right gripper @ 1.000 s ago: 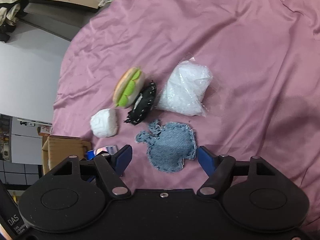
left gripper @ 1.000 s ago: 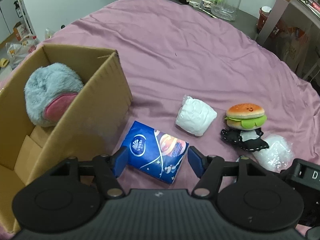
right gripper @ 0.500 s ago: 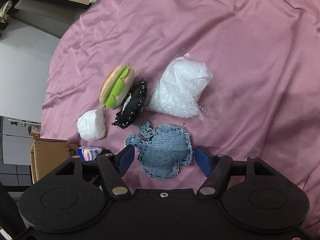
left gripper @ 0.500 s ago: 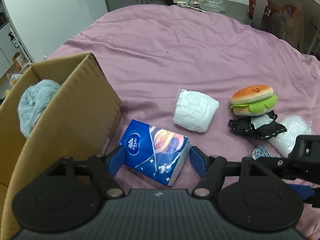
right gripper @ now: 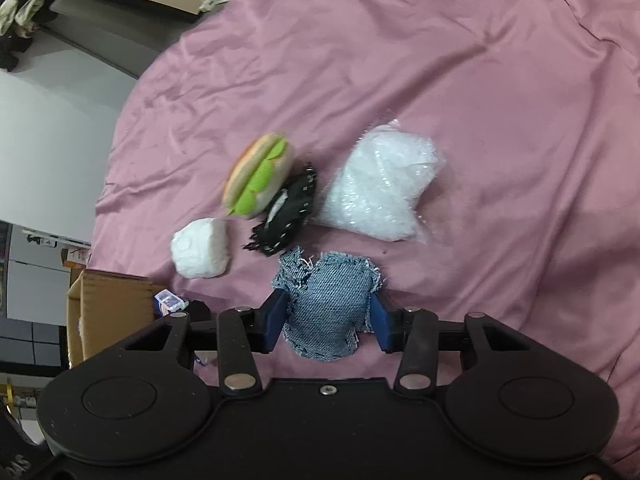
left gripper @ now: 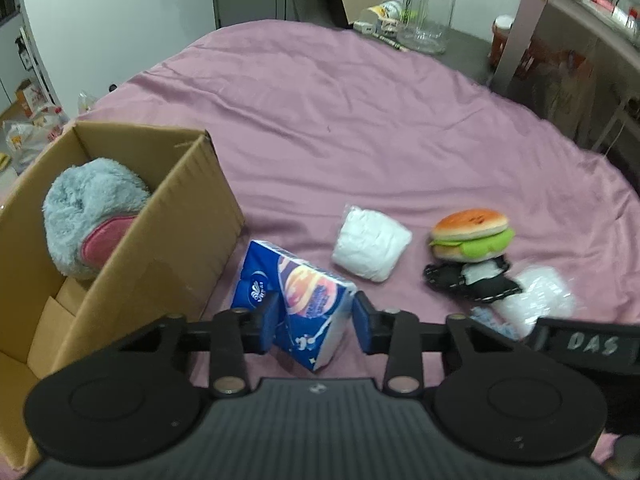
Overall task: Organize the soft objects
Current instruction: 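Lift the tissue pack with the left gripper while the right gripper carries the denim patch toward the box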
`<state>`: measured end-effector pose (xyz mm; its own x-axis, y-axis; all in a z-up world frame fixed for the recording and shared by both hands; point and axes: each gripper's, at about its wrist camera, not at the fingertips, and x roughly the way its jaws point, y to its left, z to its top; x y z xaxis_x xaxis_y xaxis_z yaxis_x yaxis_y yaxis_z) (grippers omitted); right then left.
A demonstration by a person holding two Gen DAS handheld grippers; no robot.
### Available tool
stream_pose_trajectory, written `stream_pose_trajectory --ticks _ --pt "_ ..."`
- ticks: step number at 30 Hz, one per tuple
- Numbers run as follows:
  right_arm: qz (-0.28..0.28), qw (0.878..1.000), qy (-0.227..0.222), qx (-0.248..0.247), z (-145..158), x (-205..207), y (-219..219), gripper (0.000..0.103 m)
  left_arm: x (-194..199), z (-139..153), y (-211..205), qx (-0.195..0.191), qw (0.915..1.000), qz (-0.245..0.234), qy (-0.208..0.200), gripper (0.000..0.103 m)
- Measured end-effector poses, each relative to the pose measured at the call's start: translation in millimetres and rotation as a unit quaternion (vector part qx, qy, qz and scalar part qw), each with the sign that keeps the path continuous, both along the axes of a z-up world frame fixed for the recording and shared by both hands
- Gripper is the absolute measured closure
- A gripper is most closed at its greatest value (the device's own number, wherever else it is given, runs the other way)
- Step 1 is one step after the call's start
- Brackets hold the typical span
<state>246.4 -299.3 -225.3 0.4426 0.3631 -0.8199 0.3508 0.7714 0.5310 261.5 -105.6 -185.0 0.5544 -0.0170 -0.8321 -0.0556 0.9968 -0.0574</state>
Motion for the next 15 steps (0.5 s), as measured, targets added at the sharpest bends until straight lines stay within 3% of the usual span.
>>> stream_pose_trajectory --ticks 5,15 --pt "0.000 1.000 -0.025 -0.003 16.6 -9.3 1.5 0.059 -14.5 21.8 9.3 -0.029 0.9995 -0.006 -0.013 0.080" --pt "0.000 0.997 -0.081 -0.003 48.8 -30.9 7.0 0.059 -46.1 66.0 39.4 -0.081 0.9956 -0.009 -0.047 0.083"
